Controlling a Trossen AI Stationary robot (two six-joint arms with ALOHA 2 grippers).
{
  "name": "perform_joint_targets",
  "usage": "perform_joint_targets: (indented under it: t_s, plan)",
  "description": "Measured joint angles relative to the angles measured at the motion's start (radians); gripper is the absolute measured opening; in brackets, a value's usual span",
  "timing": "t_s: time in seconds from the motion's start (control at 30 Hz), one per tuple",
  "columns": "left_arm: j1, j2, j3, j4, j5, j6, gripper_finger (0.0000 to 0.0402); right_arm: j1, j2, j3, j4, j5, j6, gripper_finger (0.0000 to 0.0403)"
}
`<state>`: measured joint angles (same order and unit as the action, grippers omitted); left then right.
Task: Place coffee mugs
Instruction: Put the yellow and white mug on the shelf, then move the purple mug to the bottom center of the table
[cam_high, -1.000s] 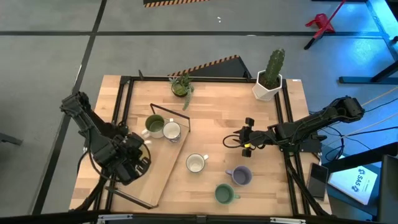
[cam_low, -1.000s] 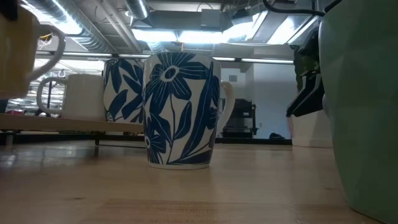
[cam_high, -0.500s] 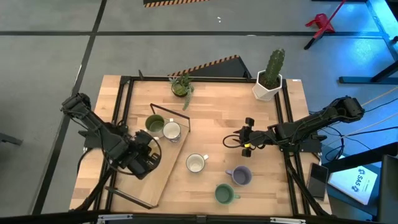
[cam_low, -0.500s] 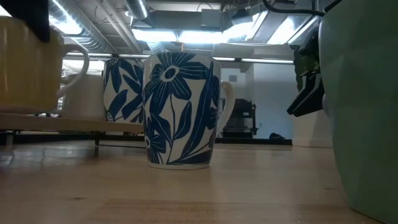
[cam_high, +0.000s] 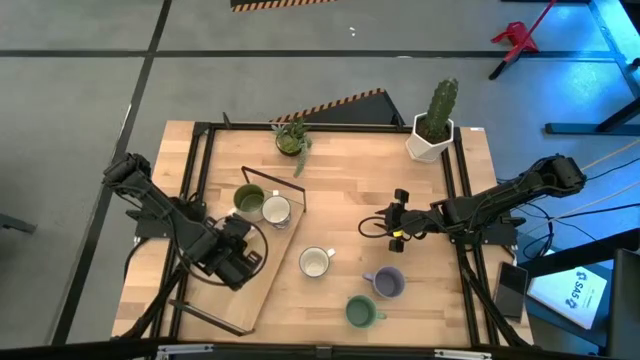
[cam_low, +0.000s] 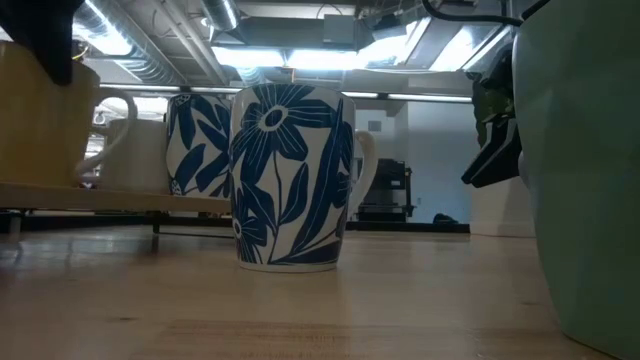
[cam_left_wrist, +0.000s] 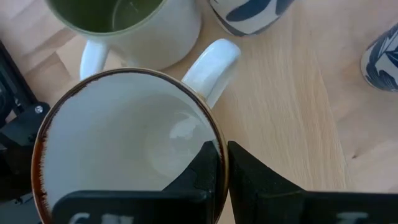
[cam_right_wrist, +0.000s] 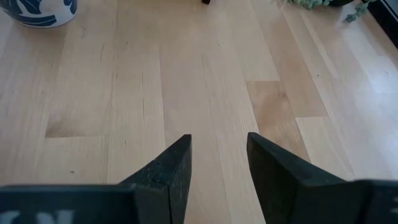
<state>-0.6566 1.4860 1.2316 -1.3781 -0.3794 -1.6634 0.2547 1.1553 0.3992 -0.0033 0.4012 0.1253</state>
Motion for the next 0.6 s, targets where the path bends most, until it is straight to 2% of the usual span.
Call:
perform_joint_targets:
  t_s: [0.2,0.6]
  plan:
    - [0.000,0.000,0.000,0.000,-0.001,-0.001,0.0022,0.000,0.000,0.000,-0.002,0.001,-0.002,0.0143]
    - [0.000,0.000,0.000,0.004,0.020,0.046,0.0096,0.000,0.000,0.000,0.000,0.000,-0.026,0.0143]
